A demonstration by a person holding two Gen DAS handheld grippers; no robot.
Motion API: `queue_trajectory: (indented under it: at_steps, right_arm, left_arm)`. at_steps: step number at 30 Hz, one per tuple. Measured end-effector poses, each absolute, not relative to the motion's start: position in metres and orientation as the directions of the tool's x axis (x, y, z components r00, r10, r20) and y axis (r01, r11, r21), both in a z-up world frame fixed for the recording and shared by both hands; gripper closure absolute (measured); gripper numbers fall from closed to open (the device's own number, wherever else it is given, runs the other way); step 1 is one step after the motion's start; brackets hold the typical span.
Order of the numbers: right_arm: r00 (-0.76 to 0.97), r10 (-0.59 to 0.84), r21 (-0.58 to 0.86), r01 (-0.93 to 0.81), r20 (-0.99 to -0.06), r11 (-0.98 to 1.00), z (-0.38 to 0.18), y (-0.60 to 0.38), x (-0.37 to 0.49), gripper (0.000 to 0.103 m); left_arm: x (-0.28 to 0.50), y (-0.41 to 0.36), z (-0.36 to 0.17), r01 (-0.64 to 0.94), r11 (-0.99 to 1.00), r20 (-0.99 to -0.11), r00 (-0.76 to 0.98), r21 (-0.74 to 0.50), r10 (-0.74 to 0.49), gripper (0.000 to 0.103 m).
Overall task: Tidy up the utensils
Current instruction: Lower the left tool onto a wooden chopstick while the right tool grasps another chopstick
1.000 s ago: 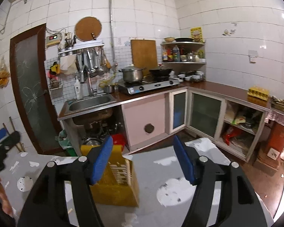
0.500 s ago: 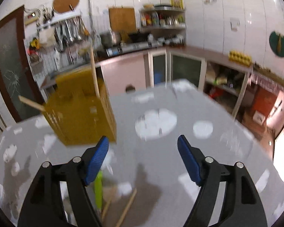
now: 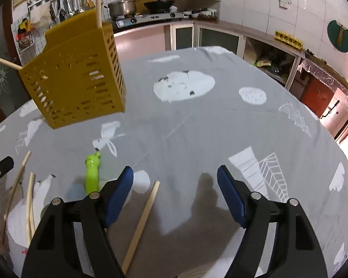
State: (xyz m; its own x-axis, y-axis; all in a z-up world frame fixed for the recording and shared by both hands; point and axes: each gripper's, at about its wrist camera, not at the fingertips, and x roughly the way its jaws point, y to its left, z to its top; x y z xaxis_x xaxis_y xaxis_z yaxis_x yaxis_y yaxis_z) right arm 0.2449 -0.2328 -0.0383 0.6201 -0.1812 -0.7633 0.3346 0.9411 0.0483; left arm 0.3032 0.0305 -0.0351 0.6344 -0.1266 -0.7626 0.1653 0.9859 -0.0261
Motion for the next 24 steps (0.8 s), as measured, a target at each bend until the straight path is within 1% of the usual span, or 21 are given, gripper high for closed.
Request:
queue_trajectory:
  at_steps: [2, 3, 4, 5, 7, 8, 9, 10, 12, 14, 16, 17, 20, 22, 24]
  right_arm:
    - [0.605, -0.181, 0.047, 0.342, -0.776, 0.939, -0.043, -0.231, 0.246, 0.03]
    - [0.599, -0.182, 0.044, 0.343, -0.78, 0.938, -0.044, -0.23, 0.245, 0.033]
    - [0.592, -0.181, 0.041, 0.342, -0.786, 0.939, -0.046, -0.228, 0.245, 0.04]
    - [0.586, -0.182, 0.037, 0.342, -0.79, 0.939, -0.048, -0.226, 0.245, 0.042]
    - [0.587, -0.195, 0.027, 0.347, -0.786, 0.937, -0.049, -0.224, 0.243, 0.044]
    - [0.586, -0.195, 0.029, 0.349, -0.787, 0.937, -0.049, -0.223, 0.243, 0.045]
    - [0.586, -0.194, 0.031, 0.351, -0.787, 0.936, -0.049, -0.223, 0.242, 0.047]
    - [0.586, -0.195, 0.033, 0.355, -0.787, 0.934, -0.049, -0.223, 0.242, 0.051]
    - [0.586, -0.193, 0.04, 0.36, -0.787, 0.932, -0.049, -0.222, 0.241, 0.059]
    - [0.588, -0.194, 0.046, 0.368, -0.785, 0.929, -0.049, -0.221, 0.241, 0.063]
    - [0.595, -0.191, 0.058, 0.373, -0.781, 0.926, -0.049, -0.22, 0.239, 0.071]
    - [0.597, -0.19, 0.068, 0.382, -0.779, 0.921, -0.05, -0.22, 0.239, 0.073]
    - [0.603, -0.191, 0.073, 0.386, -0.775, 0.92, -0.05, -0.216, 0.24, 0.081]
    - [0.603, -0.188, 0.078, 0.386, -0.775, 0.919, -0.05, -0.216, 0.242, 0.09]
    - [0.603, -0.184, 0.084, 0.388, -0.777, 0.918, -0.05, -0.215, 0.243, 0.094]
  left_arm:
    - [0.303, 0.026, -0.037, 0.175, 0.984, -0.764, 0.633, -0.018, -0.127, 0.005]
    - [0.304, 0.024, -0.039, 0.181, 0.983, -0.764, 0.633, -0.01, -0.124, 0.005]
    - [0.304, 0.021, -0.04, 0.188, 0.982, -0.764, 0.634, 0.005, -0.117, 0.006]
    - [0.305, 0.019, -0.041, 0.194, 0.981, -0.765, 0.634, 0.016, -0.113, 0.008]
    - [0.308, 0.017, -0.046, 0.211, 0.977, -0.777, 0.618, 0.017, -0.12, 0.019]
    - [0.31, 0.017, -0.049, 0.216, 0.976, -0.784, 0.608, 0.009, -0.128, 0.021]
    - [0.312, 0.016, -0.05, 0.219, 0.976, -0.788, 0.601, 0.003, -0.133, 0.027]
    - [0.314, 0.015, -0.053, 0.225, 0.974, -0.794, 0.592, -0.004, -0.14, 0.032]
    - [0.316, 0.014, -0.056, 0.227, 0.974, -0.799, 0.585, -0.001, -0.137, 0.035]
    - [0.317, 0.011, -0.056, 0.23, 0.973, -0.794, 0.593, 0.007, -0.135, 0.039]
    - [0.318, 0.009, -0.056, 0.236, 0.972, -0.793, 0.595, 0.014, -0.133, 0.054]
    - [0.319, 0.007, -0.056, 0.238, 0.971, -0.793, 0.595, 0.018, -0.131, 0.056]
    - [0.324, 0.006, -0.056, 0.237, 0.971, -0.798, 0.586, 0.008, -0.136, 0.066]
    - [0.33, 0.006, -0.055, 0.231, 0.973, -0.802, 0.582, 0.002, -0.136, 0.071]
    - [0.333, 0.008, -0.055, 0.224, 0.975, -0.804, 0.578, -0.008, -0.14, 0.079]
